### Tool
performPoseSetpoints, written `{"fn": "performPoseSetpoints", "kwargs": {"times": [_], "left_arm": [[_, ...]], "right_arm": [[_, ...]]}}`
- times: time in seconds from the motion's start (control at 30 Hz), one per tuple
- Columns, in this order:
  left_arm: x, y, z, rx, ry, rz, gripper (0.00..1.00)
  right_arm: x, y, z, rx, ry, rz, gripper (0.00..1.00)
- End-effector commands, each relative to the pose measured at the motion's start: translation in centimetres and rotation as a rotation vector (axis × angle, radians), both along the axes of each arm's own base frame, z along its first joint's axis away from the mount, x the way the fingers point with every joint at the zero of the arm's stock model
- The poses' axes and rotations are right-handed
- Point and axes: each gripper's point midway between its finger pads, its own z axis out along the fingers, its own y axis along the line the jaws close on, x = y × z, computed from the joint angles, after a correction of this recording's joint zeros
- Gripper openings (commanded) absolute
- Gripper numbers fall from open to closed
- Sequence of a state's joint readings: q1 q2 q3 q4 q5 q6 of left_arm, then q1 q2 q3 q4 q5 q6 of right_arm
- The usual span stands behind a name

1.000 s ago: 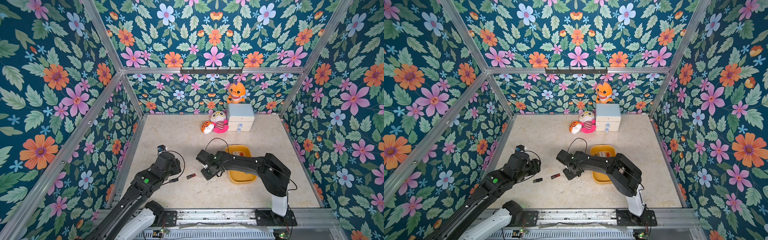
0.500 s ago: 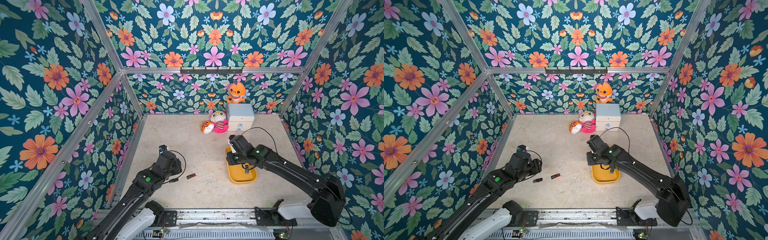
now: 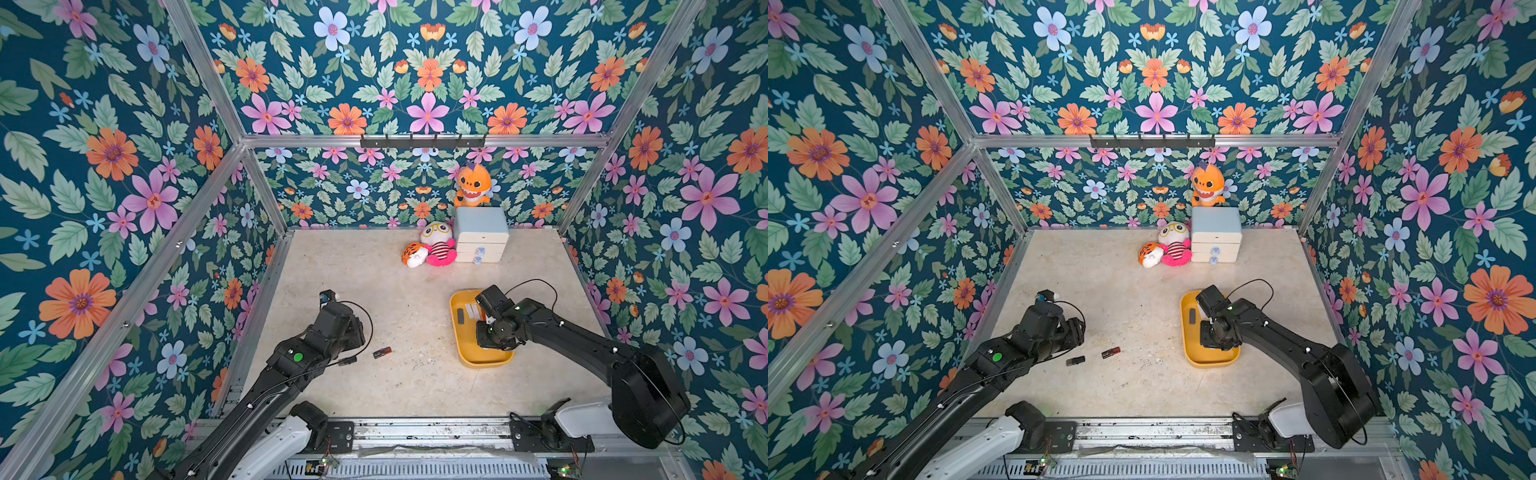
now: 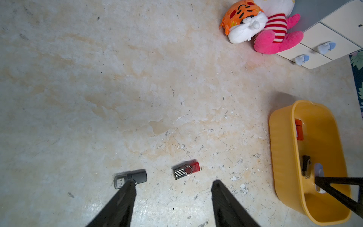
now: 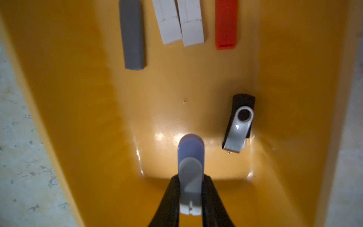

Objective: Put the usb flash drive into the storage box
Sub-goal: Place the USB flash in the storage box.

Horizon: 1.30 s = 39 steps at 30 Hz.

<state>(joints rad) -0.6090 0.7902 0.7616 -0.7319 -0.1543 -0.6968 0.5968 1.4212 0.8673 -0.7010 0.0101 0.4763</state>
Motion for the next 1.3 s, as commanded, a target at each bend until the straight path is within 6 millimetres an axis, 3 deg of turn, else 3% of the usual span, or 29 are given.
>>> {"fn": "performPoseSetpoints", "kwargs": {"times": [0.0,0.43,0.67,0.93,1.1,1.27], "left_arm": [[0.2,-0.2,0.1,0.001,-0.008,-0.016,0.67],[0.2,-0.6,-0.2,0.004,0.007,-0.032,0.68],[0.2,-0.8,-0.6,0.009,0.021,-0.041,0.69],[0.4,-1.8,-2.0,0.023,0.082,-0.082,0.70],[0.7,-3.4,-2.6,0.006,0.101,-0.161,0.72],[2.1,-4.9,-3.8,0.025,0.132,-0.196,0.71]], "right_arm": [[0.8,-0.4,-0.9,-0.037,-0.003,-0.022,0.03],[2.3,-0.6,-2.8,-0.107,0.015,-0.012,0.07],[2.7,-0.5,-2.7,-0.118,0.010,0.000,0.12],[2.6,-0.3,-2.6,-0.111,0.021,0.007,0.27],[2.8,0.2,-0.5,-0.060,-0.027,0.009,0.42],[2.7,0.7,2.7,0.025,-0.112,0.027,0.45]]}}
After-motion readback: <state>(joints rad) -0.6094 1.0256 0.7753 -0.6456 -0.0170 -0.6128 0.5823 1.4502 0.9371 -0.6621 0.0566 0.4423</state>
